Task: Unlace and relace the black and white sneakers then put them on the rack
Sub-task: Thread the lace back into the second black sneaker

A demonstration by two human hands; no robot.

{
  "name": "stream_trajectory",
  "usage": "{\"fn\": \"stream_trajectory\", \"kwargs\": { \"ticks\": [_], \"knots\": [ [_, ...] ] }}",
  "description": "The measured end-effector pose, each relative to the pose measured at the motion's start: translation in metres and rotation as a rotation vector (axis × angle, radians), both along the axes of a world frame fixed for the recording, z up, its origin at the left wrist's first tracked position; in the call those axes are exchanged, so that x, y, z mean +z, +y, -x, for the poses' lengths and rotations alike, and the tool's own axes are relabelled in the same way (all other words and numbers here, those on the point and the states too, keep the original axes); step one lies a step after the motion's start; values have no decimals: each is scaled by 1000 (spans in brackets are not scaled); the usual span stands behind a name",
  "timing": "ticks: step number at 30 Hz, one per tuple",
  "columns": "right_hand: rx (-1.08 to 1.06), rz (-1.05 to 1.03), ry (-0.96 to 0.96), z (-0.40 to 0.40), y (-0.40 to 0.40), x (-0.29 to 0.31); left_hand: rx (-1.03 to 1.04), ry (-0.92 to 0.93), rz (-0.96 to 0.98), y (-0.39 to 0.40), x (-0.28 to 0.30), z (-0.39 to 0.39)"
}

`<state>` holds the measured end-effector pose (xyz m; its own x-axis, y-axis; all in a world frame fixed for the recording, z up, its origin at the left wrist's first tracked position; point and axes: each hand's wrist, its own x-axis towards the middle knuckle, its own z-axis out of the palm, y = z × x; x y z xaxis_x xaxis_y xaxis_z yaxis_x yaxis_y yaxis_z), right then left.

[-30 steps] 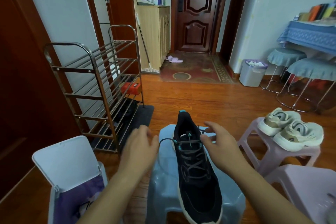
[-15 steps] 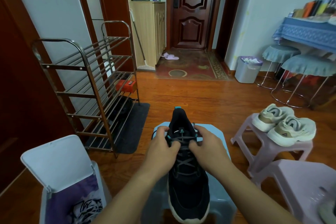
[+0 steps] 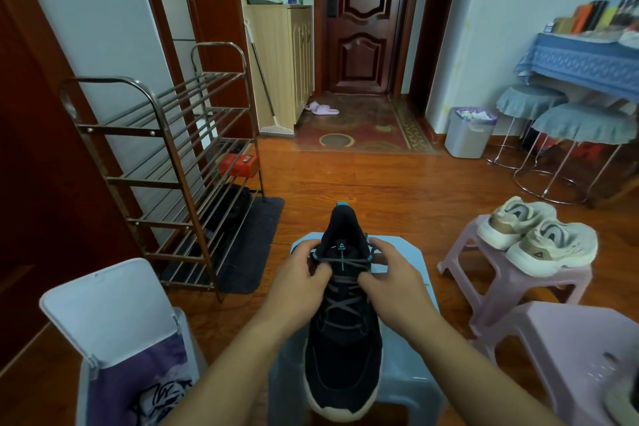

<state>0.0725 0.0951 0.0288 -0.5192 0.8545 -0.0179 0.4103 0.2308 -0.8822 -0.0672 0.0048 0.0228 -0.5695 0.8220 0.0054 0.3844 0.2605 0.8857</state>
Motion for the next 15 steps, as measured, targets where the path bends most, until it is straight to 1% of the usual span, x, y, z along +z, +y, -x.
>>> {"fn": "stream_trajectory", "kwargs": {
  "ticks": [2,5,6,8,10,11,12,15],
  "knots": [
    [71,-10,9,-7,4,2,-7,-82,8,-6,-3,8],
    [70,-37,-13,-13,15,0,57,-154,-3,-10,-6,19],
    [62,-56,-39,-13,18,-2,77,-125,-20,-9,-7,23],
    [63,-173,-115,-12,21,-3,66,-2,-26,-7,-7,26],
    [49,-288,-159,-10,23,-3,59,51,-35,-5,-8,27],
    [32,-310,-152,-9,25,-3,67,28,-47,-5,-8,28],
    [13,-301,-126,-10,28,-4,76,-33,-70,-4,-9,28],
    [-18,-119,-15,-8,27,-2,129,-338,-123,-5,-8,27]
  ]
}}
